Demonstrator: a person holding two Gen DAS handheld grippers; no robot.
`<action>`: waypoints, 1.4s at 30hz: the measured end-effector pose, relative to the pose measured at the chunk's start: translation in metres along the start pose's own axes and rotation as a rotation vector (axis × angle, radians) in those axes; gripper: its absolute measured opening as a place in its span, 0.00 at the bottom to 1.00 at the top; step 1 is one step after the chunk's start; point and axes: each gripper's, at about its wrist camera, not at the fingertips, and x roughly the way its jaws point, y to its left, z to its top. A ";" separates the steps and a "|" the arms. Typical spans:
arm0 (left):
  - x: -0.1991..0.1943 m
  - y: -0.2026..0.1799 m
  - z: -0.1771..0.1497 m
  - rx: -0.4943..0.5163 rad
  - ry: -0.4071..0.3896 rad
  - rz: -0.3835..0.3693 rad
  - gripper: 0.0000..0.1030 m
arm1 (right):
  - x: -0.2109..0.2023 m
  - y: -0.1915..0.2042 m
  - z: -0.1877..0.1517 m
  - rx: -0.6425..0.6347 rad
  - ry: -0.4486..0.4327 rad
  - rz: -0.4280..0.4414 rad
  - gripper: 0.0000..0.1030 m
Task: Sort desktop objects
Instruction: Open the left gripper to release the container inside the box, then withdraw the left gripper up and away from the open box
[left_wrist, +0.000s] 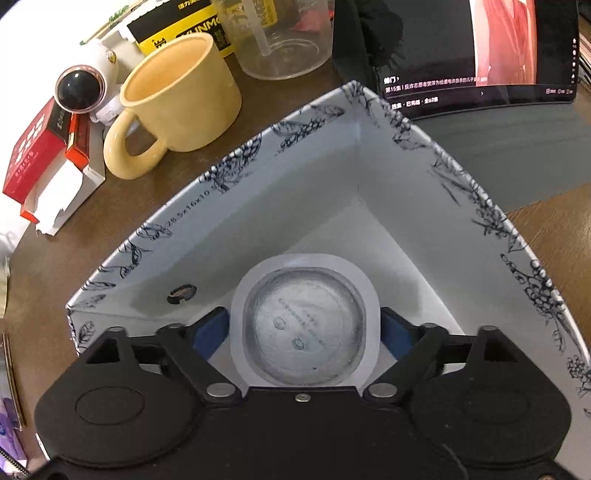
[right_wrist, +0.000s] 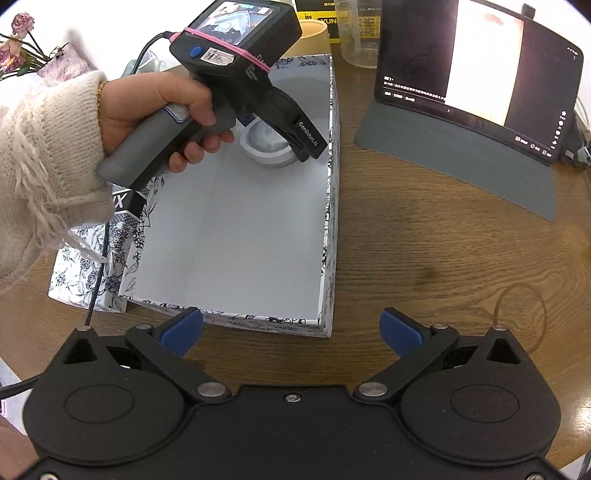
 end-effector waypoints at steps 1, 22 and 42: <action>-0.002 0.000 0.000 -0.001 -0.002 -0.007 0.89 | 0.000 0.000 0.000 0.000 0.000 -0.001 1.00; -0.082 0.007 -0.022 -0.040 -0.097 0.052 0.97 | -0.006 0.007 -0.022 -0.042 0.028 -0.017 1.00; -0.200 -0.017 -0.127 -0.123 -0.267 0.087 0.97 | -0.084 0.035 -0.088 -0.090 -0.177 -0.017 1.00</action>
